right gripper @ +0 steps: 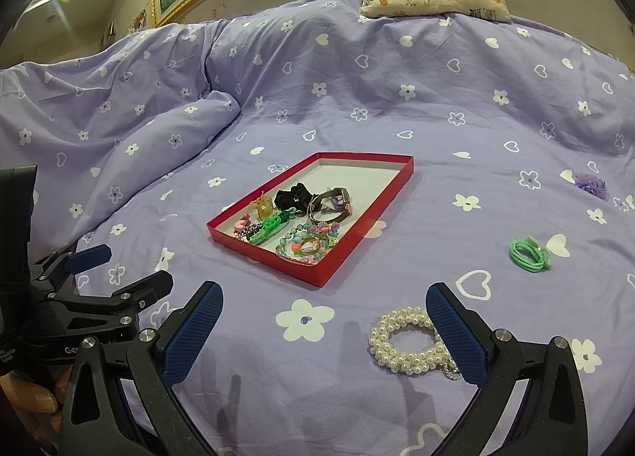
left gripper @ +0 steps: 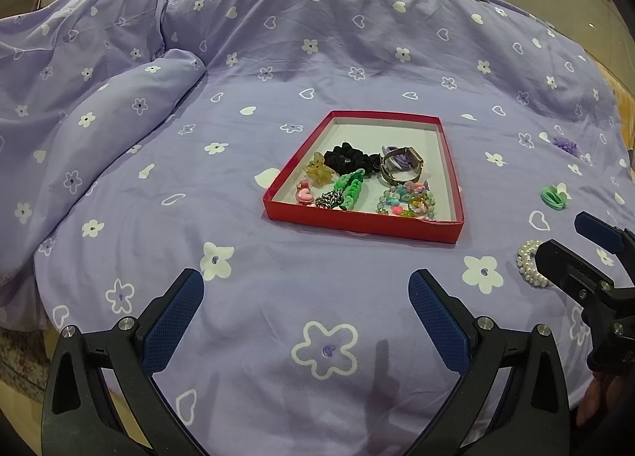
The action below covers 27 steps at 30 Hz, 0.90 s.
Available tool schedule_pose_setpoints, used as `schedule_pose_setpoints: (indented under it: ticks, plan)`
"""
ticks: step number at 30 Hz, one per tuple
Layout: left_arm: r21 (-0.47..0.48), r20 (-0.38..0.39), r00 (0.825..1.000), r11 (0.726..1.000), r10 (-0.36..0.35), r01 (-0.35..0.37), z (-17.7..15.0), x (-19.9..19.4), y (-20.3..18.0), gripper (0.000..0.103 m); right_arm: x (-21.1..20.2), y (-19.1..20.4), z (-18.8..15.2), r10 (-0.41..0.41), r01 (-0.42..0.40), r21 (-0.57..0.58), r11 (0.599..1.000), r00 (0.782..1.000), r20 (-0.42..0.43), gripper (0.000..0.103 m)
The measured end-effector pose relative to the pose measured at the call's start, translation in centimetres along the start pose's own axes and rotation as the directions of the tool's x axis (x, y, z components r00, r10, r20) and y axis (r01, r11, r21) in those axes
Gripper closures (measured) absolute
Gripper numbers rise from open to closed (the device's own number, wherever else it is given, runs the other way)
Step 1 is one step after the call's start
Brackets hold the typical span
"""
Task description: Organize jewelry
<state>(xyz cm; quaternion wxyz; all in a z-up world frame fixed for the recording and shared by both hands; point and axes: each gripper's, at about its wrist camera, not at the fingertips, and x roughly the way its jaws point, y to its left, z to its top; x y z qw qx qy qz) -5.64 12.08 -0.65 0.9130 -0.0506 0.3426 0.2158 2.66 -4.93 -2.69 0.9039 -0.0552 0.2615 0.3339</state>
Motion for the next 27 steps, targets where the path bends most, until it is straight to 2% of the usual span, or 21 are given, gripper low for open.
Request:
schedule_pose_setpoints:
  ticks: [27]
  plan:
    - [-0.005, 0.006, 1.000, 1.000, -0.021, 0.021, 0.71, 0.27, -0.65, 0.000, 0.37, 0.05, 0.67, 0.006, -0.006, 0.015, 1.000, 1.000, -0.008, 0.000]
